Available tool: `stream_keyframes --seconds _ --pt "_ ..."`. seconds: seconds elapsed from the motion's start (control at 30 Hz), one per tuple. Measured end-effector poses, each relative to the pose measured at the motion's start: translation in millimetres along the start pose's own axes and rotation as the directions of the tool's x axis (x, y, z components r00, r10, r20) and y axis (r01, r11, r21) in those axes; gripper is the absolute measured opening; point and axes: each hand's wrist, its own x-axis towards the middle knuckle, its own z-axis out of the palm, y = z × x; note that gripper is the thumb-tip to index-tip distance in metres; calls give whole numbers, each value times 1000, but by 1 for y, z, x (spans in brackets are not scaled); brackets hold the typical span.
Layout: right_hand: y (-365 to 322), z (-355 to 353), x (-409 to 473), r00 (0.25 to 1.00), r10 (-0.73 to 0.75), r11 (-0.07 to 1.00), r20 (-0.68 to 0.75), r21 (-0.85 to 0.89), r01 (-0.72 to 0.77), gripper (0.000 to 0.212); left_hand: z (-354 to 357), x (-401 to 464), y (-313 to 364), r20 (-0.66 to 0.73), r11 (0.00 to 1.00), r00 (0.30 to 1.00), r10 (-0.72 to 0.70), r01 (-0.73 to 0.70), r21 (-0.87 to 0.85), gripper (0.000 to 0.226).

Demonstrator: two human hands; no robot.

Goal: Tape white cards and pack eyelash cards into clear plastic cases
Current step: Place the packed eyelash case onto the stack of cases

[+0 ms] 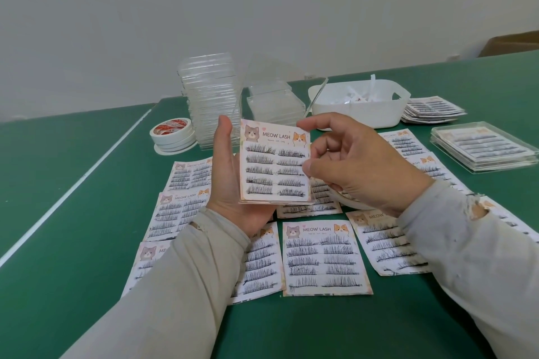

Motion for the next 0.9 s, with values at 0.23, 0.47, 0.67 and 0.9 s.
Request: stream_keyframes --seconds 0.23,0.47,0.67,0.9 --pt "1 -1 1 1000 2 998 15 -69 0 49 3 -1 0 -19 1000 1000 -4 5 24 95" --pt "2 4 0 1000 -10 971 -28 -239 3 53 6 -1 -1 -4 1000 1000 -4 4 -3 81" --pt "2 8 -4 999 -25 910 -22 -414 14 56 9 0 -2 -86 1000 996 26 -25 6 69" --pt "-5 10 -9 998 -42 737 36 -674 55 70 9 -2 -3 -64 1000 998 -1 0 -19 69"
